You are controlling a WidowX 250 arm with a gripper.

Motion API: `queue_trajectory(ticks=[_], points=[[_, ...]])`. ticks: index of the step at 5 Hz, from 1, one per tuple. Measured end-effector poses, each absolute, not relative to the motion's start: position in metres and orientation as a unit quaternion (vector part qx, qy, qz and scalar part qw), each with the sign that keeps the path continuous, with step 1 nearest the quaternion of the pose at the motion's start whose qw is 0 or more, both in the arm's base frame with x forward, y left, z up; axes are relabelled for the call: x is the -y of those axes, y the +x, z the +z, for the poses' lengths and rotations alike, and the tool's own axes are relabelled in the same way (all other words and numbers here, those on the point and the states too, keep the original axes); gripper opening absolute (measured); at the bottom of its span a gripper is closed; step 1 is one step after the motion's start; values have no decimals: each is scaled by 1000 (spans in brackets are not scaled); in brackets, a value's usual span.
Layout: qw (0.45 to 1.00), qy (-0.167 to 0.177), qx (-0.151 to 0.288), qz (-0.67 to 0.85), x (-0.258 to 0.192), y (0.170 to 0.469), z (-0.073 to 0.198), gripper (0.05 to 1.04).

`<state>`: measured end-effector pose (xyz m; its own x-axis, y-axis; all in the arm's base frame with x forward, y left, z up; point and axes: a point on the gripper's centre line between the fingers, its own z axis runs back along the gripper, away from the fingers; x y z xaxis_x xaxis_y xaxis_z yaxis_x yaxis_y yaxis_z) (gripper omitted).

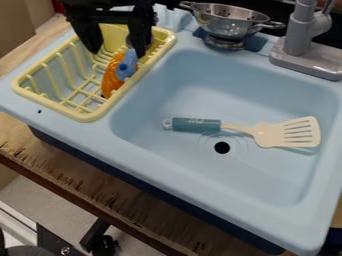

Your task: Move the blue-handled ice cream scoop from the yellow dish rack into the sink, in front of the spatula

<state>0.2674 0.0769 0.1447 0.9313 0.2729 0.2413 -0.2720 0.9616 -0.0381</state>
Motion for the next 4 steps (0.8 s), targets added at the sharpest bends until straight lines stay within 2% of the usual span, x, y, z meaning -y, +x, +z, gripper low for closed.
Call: queue_trajectory(ticks=[2, 4], points=[[987, 1, 147, 66, -81, 292, 144, 1001], [989, -14, 137, 53, -87, 313, 136, 1001]])
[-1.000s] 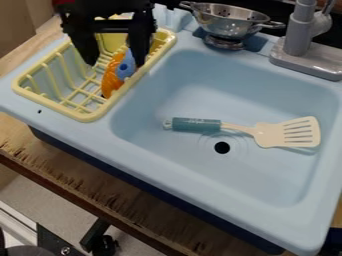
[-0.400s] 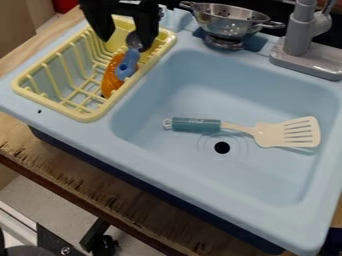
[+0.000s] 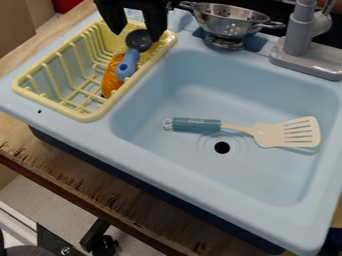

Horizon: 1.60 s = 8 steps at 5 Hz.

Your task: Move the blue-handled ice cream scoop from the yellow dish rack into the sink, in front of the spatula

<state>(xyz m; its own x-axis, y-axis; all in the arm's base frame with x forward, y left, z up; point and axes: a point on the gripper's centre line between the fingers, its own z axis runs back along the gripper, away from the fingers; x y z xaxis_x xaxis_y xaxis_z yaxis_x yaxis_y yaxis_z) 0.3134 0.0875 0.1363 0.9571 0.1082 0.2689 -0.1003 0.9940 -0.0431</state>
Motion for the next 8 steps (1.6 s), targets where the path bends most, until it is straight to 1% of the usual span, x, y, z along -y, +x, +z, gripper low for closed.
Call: queue_trajectory(ticks=[1, 2, 3, 4, 7, 8], points=[[989, -8, 129, 68, -93, 321, 132, 1001], [989, 2, 131, 74, -94, 322, 131, 1001], [989, 9, 132, 73, -95, 321, 127, 1001], [990, 10, 128, 61, -94, 319, 123, 1001], [994, -10, 97, 41, -90, 317, 103, 999], [994, -11, 103, 33, -89, 318, 102, 947]])
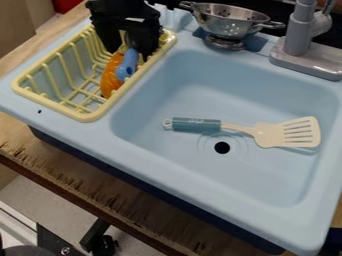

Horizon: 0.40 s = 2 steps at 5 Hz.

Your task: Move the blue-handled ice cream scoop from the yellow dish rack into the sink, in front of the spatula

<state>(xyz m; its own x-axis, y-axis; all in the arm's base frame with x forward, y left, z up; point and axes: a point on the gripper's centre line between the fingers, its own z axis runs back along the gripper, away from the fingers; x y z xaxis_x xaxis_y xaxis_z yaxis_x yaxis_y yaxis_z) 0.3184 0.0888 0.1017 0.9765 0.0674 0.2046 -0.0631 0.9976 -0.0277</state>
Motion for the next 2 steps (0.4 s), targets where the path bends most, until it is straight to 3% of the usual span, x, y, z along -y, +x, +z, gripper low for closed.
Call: queue_trajectory(ticks=[1, 2], points=[[993, -23, 109, 33, -89, 318, 100, 701], [993, -20, 114, 35, -90, 318, 103, 537]])
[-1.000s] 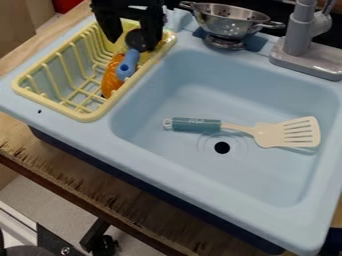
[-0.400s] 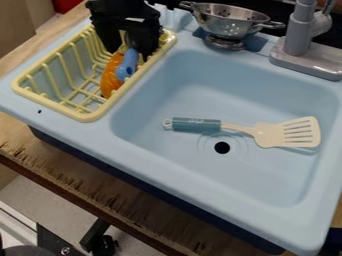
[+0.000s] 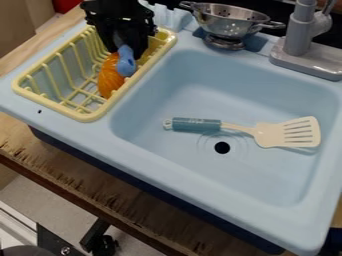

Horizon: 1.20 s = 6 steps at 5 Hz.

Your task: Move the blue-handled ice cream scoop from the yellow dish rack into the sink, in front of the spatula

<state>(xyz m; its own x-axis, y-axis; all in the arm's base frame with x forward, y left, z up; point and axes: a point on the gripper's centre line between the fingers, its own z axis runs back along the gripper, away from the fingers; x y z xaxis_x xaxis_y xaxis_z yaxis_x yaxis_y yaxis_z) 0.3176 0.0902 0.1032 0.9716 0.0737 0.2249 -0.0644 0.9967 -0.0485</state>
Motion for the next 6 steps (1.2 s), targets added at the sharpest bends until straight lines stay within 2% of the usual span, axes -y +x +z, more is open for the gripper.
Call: queue_trajectory(ticks=[1, 2, 3, 4, 5, 6], points=[[992, -20, 115, 44, -89, 314, 112, 526], [993, -31, 97, 56, -87, 312, 120, 344], [991, -39, 95, 86, -87, 308, 139, 290], [989, -39, 106, 100, -84, 303, 154, 288], [990, -43, 98, 96, -82, 299, 156, 288], [990, -61, 95, 87, -70, 291, 169, 288]])
